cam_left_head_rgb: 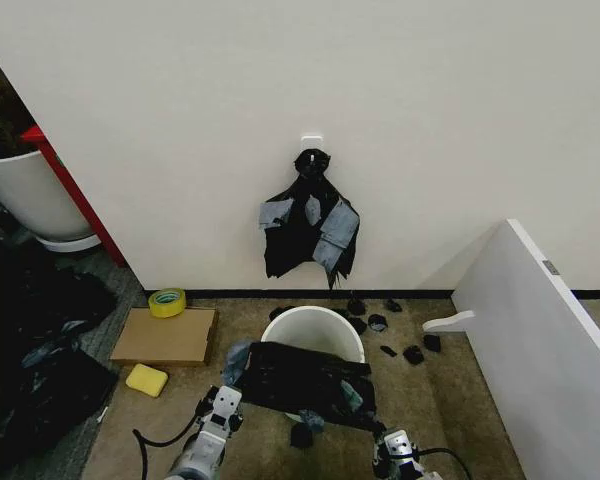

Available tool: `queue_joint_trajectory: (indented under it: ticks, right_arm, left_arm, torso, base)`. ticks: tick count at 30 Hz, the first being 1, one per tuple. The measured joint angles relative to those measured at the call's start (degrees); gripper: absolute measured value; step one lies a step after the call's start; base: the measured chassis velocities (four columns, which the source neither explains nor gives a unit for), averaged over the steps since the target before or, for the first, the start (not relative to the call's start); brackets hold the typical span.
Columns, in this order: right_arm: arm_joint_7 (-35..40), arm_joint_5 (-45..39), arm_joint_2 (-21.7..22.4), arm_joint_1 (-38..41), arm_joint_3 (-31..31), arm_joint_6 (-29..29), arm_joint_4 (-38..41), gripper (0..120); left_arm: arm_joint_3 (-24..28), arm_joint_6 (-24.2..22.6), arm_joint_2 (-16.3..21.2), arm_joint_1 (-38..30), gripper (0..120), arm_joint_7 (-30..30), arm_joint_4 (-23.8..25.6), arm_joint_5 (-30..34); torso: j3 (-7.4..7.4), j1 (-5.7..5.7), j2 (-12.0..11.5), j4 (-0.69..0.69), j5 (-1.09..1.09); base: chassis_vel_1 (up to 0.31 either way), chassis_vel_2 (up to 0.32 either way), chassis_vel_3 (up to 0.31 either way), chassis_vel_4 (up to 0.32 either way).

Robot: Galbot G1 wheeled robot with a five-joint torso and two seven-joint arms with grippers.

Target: Place the garbage bag over the trash bin.

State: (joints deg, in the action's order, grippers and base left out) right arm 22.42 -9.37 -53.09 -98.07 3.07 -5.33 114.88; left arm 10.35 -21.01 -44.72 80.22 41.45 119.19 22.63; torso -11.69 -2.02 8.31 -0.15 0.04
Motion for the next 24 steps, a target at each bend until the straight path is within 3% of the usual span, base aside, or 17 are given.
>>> queue_joint_trajectory:
  ticks: [12, 24]
  right_arm:
    - [-12.2, 12.7, -4.9, 6.5, 3.2, 16.2, -16.4, 0]
    - [-16.4, 10.9, -4.9, 5.3, 4.3, 23.1, -16.1, 2]
  left_arm:
    - [0.0, 0.2, -4.3, -0.9, 0, -0.3, -4.5, 0.1]
    - [-2.2, 1.4, -6.3, -0.1, 0, -0.3, -4.4, 1.1]
  torso:
    - [0.0, 0.0, 0.0, 0.0, 0.01]
    - [0.0, 0.0, 0.0, 0.0, 0.0]
  base:
    - [0.0, 0.0, 0.0, 0.0]
    - [0.0, 0.0, 0.0, 0.0]
